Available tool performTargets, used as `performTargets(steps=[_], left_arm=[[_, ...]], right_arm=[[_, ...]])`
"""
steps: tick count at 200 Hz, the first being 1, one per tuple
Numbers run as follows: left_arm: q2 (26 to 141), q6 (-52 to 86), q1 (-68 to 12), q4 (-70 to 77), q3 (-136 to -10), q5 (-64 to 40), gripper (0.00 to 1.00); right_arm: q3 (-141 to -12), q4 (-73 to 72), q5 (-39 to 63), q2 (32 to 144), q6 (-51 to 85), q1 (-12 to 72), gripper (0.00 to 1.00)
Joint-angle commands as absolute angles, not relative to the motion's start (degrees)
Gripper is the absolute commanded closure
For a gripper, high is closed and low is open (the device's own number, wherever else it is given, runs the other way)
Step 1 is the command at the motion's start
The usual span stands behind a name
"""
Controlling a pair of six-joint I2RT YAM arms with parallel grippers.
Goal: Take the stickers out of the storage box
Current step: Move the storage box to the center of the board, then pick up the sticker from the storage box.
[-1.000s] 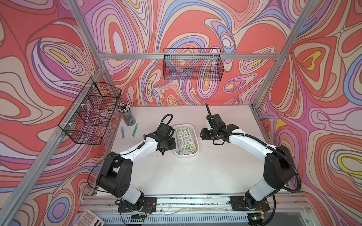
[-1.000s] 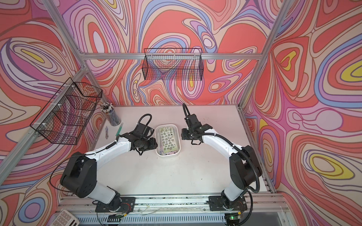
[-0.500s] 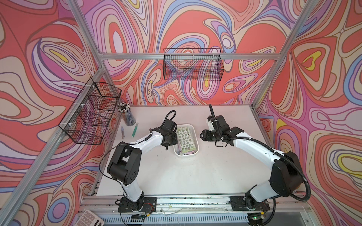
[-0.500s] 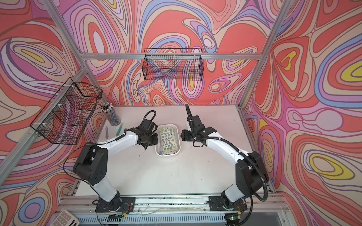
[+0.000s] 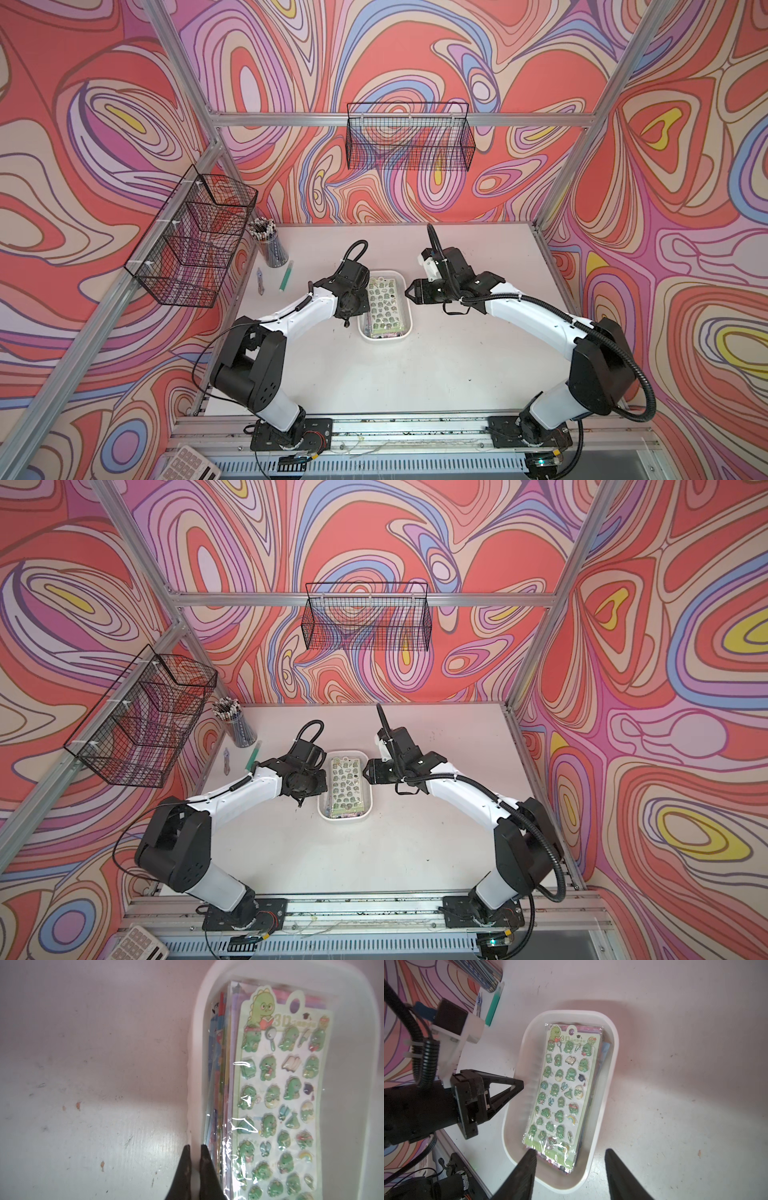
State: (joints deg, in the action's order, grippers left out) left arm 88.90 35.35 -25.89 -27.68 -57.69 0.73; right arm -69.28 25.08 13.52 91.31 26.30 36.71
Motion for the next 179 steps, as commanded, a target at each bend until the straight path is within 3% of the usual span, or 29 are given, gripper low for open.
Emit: performTargets(steps=[1, 67, 90, 119, 179], left_arm=[[85.61, 38.04, -26.08, -28.67, -55.34, 2.49, 1.0], [80.71, 42.54, -26.02, -24.03, -47.81, 2.6, 0.94], [80.12, 43.1, -26.02, -23.71, -47.03, 2.79, 0.79], [77.37, 44.26, -26.04, -22.53, -44.92, 3.07, 0.71], [73.83, 45.08, -26.02, -20.89, -42.69, 1.7, 0.73]], right_arm=[[-71.4, 25.74, 11.64, 94.59, 27.48, 39.75, 0.43], [-76.8, 27.31, 7.92, 103.07, 28.83, 43.53, 0.42], [-78.81, 28.09, 6.34, 105.14, 28.65, 45.27, 0.42], [-79.71, 28.88, 4.25, 106.88, 29.11, 46.85, 0.42], [-83.18, 31.71, -1.37, 110.42, 29.62, 47.56, 0.45]])
